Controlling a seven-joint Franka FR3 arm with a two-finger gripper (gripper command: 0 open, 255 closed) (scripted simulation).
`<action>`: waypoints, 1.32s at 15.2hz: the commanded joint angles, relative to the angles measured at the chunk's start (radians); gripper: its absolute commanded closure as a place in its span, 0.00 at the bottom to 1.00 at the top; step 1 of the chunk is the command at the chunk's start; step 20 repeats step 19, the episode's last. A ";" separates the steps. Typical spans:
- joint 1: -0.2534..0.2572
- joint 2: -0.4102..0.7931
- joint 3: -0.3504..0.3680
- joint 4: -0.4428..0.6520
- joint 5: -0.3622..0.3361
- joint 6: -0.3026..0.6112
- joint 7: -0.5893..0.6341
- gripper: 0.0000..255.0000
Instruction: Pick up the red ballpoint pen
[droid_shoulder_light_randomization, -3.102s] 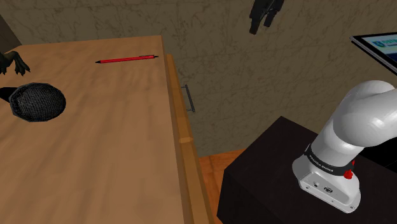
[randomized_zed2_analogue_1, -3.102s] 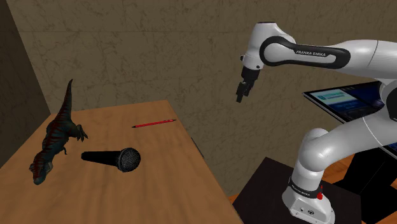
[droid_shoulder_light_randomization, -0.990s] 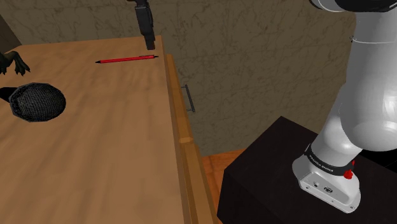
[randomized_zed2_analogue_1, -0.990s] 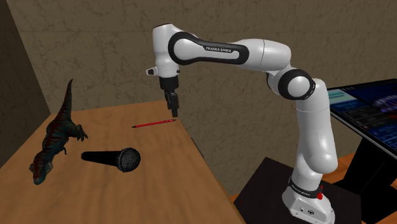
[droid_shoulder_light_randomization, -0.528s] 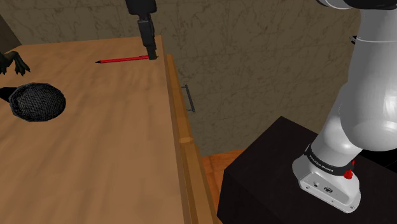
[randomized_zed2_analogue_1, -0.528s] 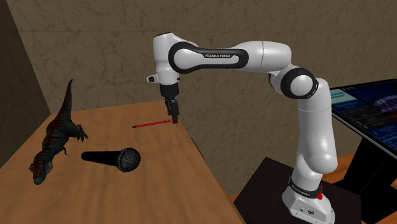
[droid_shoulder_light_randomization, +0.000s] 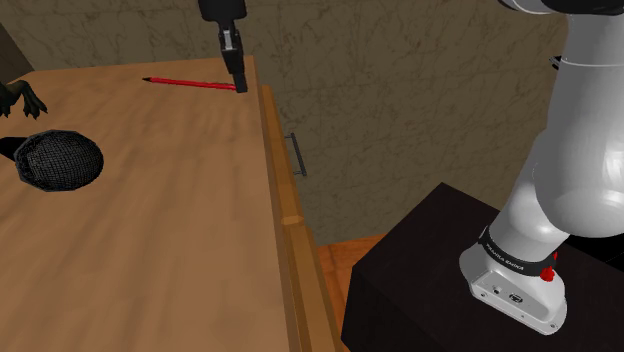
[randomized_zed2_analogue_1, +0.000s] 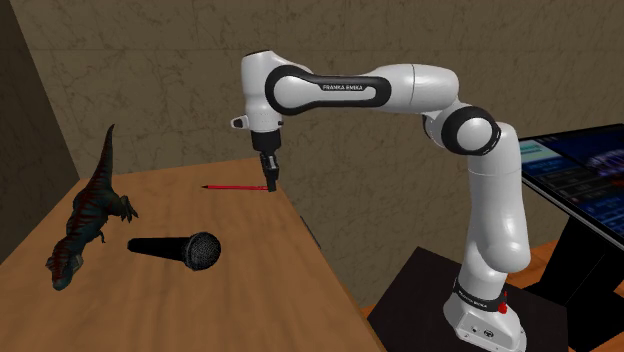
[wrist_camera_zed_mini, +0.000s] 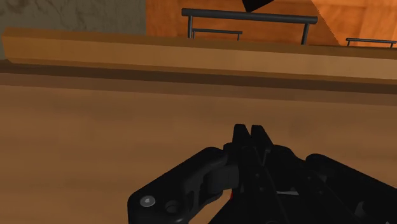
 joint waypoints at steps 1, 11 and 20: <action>0.005 0.007 0.004 -0.001 0.002 -0.001 0.002 1.00; 0.022 0.066 0.004 0.214 -0.015 -0.158 0.003 1.00; 0.058 0.157 0.004 0.446 -0.043 -0.300 0.008 1.00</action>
